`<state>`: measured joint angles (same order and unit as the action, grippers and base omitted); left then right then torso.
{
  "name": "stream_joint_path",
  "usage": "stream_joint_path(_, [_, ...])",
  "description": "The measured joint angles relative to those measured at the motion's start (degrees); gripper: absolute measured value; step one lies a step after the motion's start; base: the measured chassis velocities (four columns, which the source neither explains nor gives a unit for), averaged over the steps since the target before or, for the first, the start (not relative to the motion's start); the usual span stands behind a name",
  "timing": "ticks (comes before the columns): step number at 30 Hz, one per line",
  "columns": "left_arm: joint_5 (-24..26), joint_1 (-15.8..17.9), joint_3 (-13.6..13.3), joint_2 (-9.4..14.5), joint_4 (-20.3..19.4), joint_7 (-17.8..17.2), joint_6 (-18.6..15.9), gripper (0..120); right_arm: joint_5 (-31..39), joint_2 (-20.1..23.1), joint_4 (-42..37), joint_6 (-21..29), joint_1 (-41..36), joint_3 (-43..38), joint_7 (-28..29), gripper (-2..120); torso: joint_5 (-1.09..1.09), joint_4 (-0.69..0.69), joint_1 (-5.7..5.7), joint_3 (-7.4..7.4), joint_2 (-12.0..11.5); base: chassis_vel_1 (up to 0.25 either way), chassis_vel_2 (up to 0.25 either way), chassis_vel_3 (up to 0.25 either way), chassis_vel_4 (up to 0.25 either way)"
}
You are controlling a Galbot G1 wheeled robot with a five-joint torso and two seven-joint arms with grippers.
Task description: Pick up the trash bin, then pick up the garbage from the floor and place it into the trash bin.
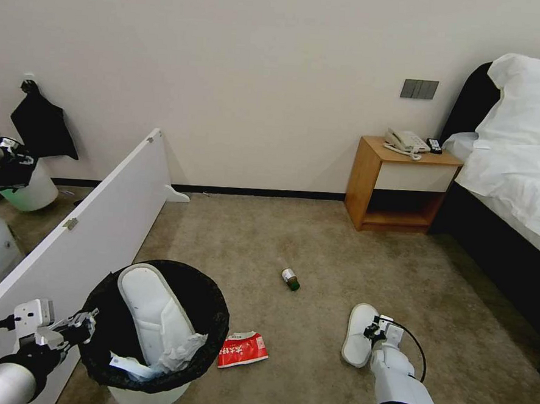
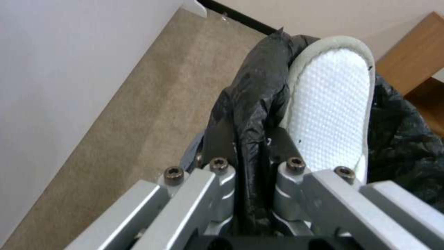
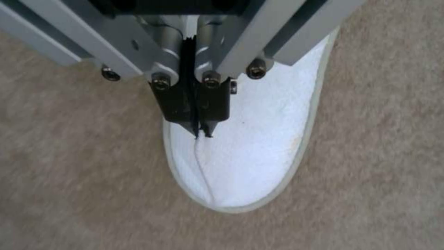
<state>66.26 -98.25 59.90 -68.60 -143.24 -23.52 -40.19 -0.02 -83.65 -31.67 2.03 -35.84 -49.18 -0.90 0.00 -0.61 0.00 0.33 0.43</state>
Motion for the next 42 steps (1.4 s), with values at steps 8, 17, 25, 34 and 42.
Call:
stream_joint_path(8, [0.1, 0.0, -0.1, 0.1, 0.0, 0.0, 0.0, 5, 8.5, 4.1, -14.9, 3.3, -8.7, 8.4, -1.3, 0, 0.00, -0.02, 0.00, 0.00, 0.0, 0.000, 0.000, 0.000, 0.000])
stream_joint_path(17, [0.3, 0.2, -0.6, 0.5, 0.0, 0.1, 0.0, 5, 27.0, 14.5, -48.0, 7.0, -21.4, 14.3, -2.2, 0, -0.01, 0.00, 0.00, 0.00, 0.0, 0.000, 0.000, 0.000, 0.000])
stream_joint_path(25, [0.3, 0.2, -1.1, 0.8, 0.0, 0.1, 0.0, 5, 36.7, 22.4, -69.3, 7.2, -25.6, 14.0, -2.0, 0, -0.03, 0.01, 0.00, 0.00, 0.0, 0.000, 0.000, 0.000, 0.000])
stream_joint_path(34, [0.2, 0.1, -1.5, 1.0, 0.0, -0.1, -0.1, 5, 48.1, 30.7, -87.0, 5.8, -25.9, 15.9, -2.5, 0, -0.01, 0.00, 0.00, 0.00, 0.0, 0.000, 0.000, 0.000, 0.000])
stream_joint_path(42, [-0.1, -0.1, -1.9, 0.6, 0.0, -0.5, -0.2, 5, 55.2, 34.7, -95.4, 5.5, -18.0, 23.1, -3.0, 0, 0.00, 0.00, 0.00, 0.00, 0.0, 0.000, 0.000, 0.000, 0.000])
